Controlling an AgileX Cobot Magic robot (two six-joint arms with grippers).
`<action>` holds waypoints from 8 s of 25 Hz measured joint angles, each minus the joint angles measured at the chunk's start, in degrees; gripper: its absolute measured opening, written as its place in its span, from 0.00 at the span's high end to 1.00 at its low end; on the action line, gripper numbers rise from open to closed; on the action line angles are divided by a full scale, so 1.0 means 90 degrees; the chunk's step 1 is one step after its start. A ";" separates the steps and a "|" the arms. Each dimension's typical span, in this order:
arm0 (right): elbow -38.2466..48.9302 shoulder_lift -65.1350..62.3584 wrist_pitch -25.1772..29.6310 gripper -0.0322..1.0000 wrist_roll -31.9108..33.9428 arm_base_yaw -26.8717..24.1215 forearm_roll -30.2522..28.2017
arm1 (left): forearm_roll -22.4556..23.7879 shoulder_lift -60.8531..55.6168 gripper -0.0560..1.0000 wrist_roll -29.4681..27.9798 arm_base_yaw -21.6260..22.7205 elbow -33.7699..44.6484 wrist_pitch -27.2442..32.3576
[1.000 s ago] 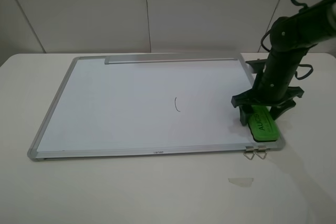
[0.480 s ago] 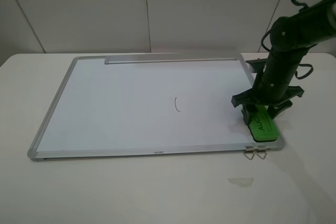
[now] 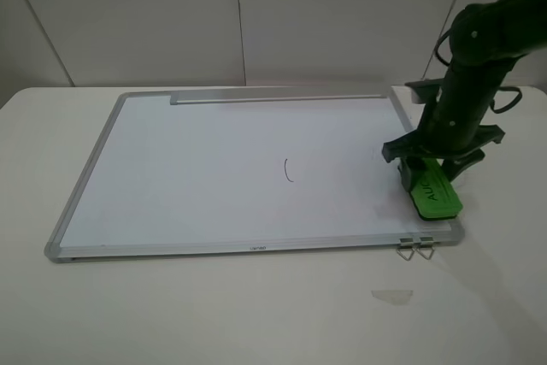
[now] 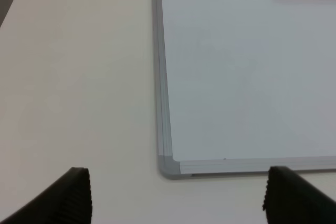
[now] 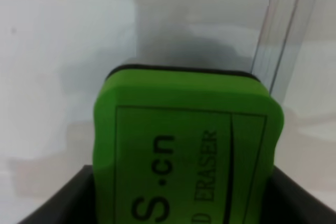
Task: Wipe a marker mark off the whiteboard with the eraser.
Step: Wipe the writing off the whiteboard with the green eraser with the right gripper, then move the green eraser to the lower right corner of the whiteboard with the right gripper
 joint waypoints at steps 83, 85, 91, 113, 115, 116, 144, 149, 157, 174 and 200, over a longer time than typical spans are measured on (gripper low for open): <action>-0.4845 0.3299 0.1519 0.39 -0.0240 0.2896 0.1177 | 0.0000 0.0000 0.30 0.0000 0.0000 0.0000 0.0000; -0.4845 0.3317 0.1384 0.39 -0.0240 0.3187 0.1428 | 0.0000 0.0000 0.30 0.0000 0.0000 0.0000 0.0000; -0.4838 0.3326 0.1261 0.39 -0.0240 0.3409 0.1620 | 0.0000 0.0000 0.30 0.0000 0.0000 0.0000 0.0000; -0.4796 0.3180 0.2002 0.39 -0.0012 0.1909 -0.0048 | 0.0000 0.0000 0.30 0.0000 -0.0007 0.0000 0.0000; -0.4758 0.3019 0.2051 0.39 -0.0051 0.1856 -0.0144 | 0.0000 0.0000 0.30 0.0000 -0.0007 0.0000 0.0000; -0.4749 0.2882 0.2064 0.39 -0.0100 0.1815 -0.0168 | 0.0000 0.0000 0.30 0.0000 -0.0007 0.0000 0.0000; -0.1604 0.0583 0.0891 0.39 0.0375 -0.0157 0.0510 | 0.0000 0.0000 0.30 0.0000 -0.0007 0.0000 0.0000; -0.0908 0.0578 0.0431 0.39 0.0375 -0.0143 0.0592 | 0.0000 0.0000 0.30 0.0000 -0.0007 0.0000 0.0000; -0.0392 0.0578 0.0061 0.39 0.0375 -0.0143 0.0592 | 0.0000 0.0000 0.30 0.0000 -0.0007 0.0000 0.0000; -0.0392 0.0578 -0.0168 0.39 0.0402 -0.0143 0.0450 | 0.0000 0.0000 0.30 0.0000 -0.0007 0.0000 0.0000; -0.0407 0.0013 0.0624 0.17 0.0239 0.0004 0.0533 | 0.0000 0.0000 0.30 0.0000 -0.0007 0.0000 0.0000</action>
